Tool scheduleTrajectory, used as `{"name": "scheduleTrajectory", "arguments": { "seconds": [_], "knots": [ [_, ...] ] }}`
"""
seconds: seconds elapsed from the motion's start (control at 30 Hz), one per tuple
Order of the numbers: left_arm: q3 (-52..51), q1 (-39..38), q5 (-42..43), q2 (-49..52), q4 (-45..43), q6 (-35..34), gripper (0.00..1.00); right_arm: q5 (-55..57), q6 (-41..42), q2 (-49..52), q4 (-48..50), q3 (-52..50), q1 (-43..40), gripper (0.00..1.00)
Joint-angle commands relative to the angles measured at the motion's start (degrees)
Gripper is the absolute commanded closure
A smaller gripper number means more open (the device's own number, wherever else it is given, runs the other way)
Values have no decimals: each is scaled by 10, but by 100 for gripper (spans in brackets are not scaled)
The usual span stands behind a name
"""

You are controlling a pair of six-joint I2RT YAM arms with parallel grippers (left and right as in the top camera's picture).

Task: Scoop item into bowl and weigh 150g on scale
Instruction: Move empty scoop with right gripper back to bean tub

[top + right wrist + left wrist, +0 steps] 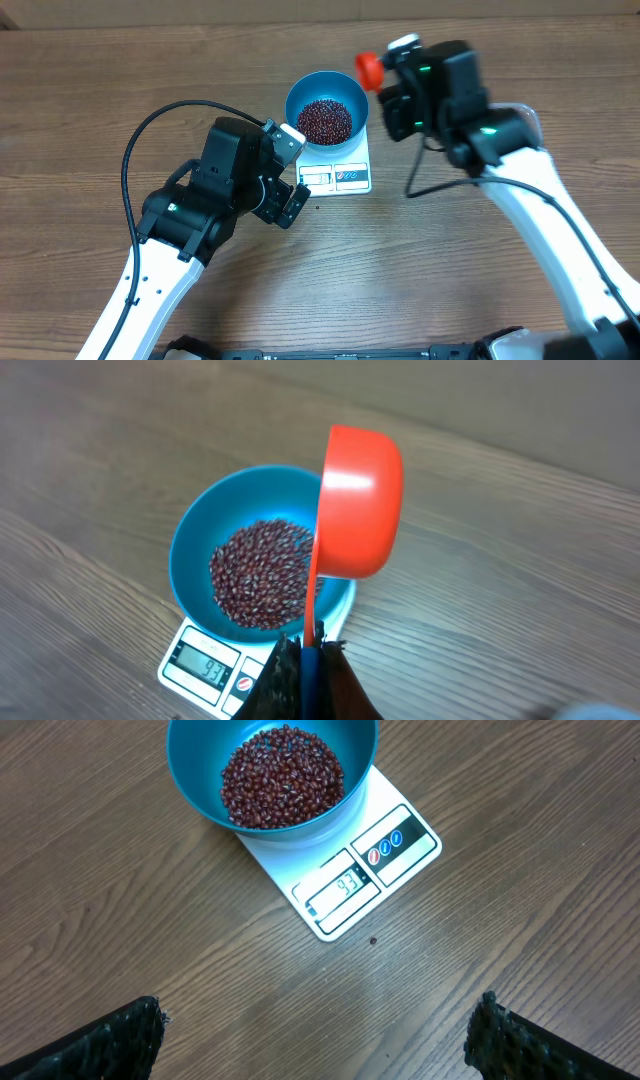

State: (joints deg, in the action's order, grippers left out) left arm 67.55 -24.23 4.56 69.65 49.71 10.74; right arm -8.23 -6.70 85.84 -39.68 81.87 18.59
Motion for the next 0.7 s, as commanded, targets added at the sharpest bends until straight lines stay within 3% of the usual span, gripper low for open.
{"name": "scheduleTrajectory", "arguments": {
  "seconds": [0.0, 0.33, 0.67],
  "knots": [
    [13, 3, 10, -5, -2, 8, 0, -34, 14, -45, -19, 22, -50, 97],
    [13, 3, 10, -5, -2, 8, 0, 97, 14, -51, -156, 21, -213, 96],
    [13, 3, 10, -5, -2, 9, 0, 174, 9, 40, -222, 17, -235, 96]
  ]
}}
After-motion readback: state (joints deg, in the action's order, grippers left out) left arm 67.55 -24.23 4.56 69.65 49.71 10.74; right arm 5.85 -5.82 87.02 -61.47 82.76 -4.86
